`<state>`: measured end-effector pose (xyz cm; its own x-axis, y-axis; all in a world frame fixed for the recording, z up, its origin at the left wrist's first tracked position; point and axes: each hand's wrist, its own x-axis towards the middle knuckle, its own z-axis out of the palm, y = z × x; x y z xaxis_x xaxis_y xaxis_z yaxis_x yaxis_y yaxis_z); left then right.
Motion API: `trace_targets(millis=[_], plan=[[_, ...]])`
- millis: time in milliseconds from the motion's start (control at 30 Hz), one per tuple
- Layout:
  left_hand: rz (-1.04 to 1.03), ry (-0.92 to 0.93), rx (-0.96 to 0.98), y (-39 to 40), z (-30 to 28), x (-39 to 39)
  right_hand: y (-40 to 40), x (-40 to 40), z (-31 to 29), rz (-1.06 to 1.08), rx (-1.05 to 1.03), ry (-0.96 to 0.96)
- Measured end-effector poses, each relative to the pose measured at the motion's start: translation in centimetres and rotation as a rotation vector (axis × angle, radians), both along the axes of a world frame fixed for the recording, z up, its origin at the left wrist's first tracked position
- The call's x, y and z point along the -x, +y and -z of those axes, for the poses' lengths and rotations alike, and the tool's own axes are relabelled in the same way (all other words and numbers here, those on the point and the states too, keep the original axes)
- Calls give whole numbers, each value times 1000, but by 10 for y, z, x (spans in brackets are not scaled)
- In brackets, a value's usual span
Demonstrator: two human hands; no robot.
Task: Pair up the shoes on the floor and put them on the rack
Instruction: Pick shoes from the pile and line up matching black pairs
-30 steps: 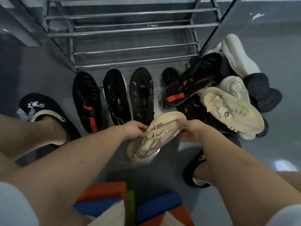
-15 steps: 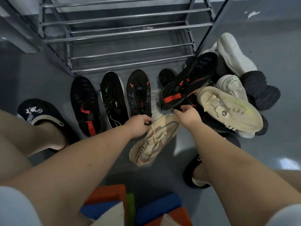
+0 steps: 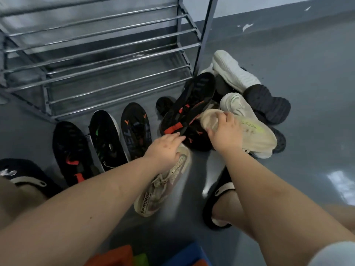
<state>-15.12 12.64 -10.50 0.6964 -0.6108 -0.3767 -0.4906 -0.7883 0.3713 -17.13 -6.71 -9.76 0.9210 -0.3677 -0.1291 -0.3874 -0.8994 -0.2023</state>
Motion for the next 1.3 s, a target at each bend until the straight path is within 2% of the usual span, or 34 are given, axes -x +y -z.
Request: trace_targets(millis=[100,367,600,767,967,1300], plan=[[59,-1,-19,-21,-1,-2,-28,1,0,109,5,-33],[2,-4,20,-89,-22,-37,-83,8,15,198,-86,121],[-202,277,82,-123,-11,-61,-98,-6,18,183,-106,149],[-348,269,145,-128,-2,-51,-98,-6,18,145,-51,131],[-356,208,213,-105,-9,-46,-86,12,11,86,-89,25],[-501,184,254,8,-20,-37,0,-14,-12,-205,-96,61]])
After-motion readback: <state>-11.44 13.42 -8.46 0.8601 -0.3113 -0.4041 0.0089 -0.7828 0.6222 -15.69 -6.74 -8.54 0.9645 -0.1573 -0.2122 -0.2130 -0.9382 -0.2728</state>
